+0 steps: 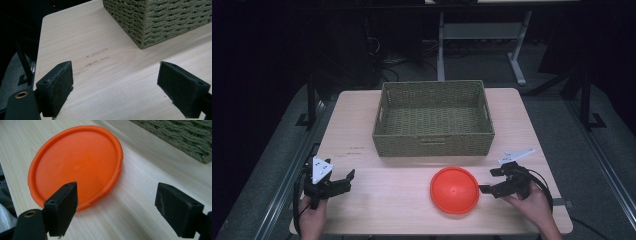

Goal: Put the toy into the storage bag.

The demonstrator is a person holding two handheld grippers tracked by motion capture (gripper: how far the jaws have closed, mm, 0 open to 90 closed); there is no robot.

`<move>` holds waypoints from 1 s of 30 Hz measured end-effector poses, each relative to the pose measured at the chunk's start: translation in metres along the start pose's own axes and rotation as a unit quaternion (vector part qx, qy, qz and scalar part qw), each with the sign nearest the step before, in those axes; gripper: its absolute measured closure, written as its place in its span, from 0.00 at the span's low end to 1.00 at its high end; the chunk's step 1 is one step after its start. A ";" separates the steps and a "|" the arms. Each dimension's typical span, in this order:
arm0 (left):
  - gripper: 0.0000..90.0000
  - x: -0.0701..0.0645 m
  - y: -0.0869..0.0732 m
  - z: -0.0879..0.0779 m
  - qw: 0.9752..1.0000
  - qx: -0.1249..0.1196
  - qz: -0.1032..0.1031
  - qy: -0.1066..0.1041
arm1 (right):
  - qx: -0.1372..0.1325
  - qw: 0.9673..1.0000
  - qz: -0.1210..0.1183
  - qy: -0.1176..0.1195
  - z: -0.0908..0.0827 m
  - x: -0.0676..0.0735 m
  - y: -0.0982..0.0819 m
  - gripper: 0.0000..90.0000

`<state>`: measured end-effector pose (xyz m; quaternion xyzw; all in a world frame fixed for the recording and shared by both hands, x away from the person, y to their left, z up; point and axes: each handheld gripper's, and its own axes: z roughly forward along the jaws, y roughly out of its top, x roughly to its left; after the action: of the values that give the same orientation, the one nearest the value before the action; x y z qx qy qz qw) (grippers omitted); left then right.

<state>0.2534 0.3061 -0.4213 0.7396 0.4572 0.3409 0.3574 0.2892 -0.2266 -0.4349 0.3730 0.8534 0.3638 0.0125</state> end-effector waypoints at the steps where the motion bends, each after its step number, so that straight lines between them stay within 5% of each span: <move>1: 0.14 0.000 0.000 0.000 1.000 0.000 0.000 0.000 | 0.001 1.000 -0.004 -0.001 0.001 0.001 0.003 0.20; 17: 0.14 -0.001 0.000 0.000 1.000 0.001 0.003 -0.001 | 0.008 0.999 -0.029 0.023 0.012 0.013 0.029 0.24; 30: 0.14 -0.002 0.000 0.001 1.000 0.001 0.005 -0.003 | 0.060 0.998 -0.036 0.009 0.040 0.006 0.041 0.38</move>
<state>0.2539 0.3035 -0.4221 0.7435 0.4528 0.3399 0.3559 0.3218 -0.1797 -0.4368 0.3385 0.8867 0.3148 -0.0039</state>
